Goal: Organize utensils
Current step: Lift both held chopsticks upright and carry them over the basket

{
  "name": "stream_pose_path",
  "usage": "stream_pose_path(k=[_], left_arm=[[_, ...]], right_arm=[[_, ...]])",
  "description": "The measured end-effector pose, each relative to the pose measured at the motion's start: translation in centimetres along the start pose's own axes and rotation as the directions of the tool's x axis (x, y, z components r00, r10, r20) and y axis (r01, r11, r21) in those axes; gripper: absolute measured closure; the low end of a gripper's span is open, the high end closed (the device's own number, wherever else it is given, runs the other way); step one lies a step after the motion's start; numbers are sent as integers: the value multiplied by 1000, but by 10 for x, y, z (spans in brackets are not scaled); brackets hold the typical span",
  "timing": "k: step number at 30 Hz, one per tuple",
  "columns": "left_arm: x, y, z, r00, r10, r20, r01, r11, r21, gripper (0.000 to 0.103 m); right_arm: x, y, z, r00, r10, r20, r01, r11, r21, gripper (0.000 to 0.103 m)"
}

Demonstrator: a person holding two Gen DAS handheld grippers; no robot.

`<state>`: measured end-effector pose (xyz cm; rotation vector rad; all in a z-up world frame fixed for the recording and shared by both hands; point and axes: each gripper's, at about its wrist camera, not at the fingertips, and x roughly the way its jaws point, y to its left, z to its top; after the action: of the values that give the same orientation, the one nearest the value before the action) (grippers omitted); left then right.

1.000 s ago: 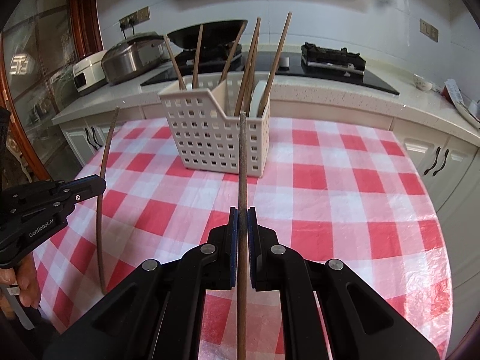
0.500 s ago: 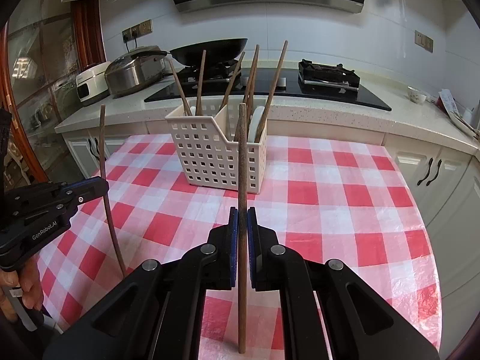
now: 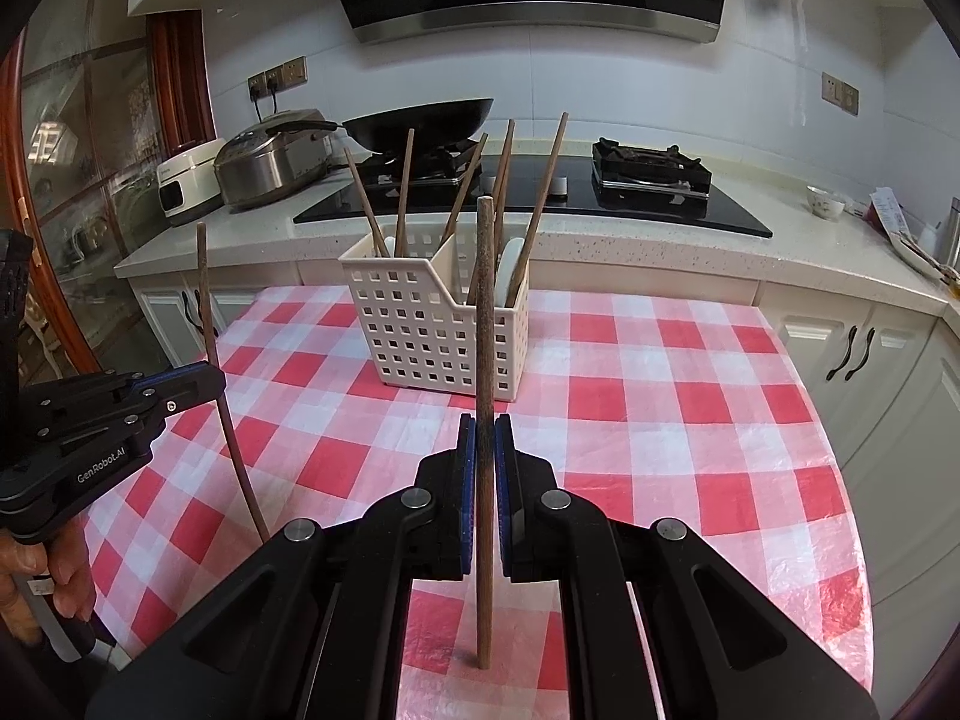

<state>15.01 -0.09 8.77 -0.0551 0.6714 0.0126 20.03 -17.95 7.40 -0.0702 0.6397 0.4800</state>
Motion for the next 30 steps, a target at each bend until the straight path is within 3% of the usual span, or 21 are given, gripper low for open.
stream_pose_path(k=[30], left_arm=[[1, -1, 0, 1000, -18, -5, 18, 1000, 3, 97]], right_arm=[[-3, 0, 7, 1000, 3, 7, -3, 1000, 6, 96]])
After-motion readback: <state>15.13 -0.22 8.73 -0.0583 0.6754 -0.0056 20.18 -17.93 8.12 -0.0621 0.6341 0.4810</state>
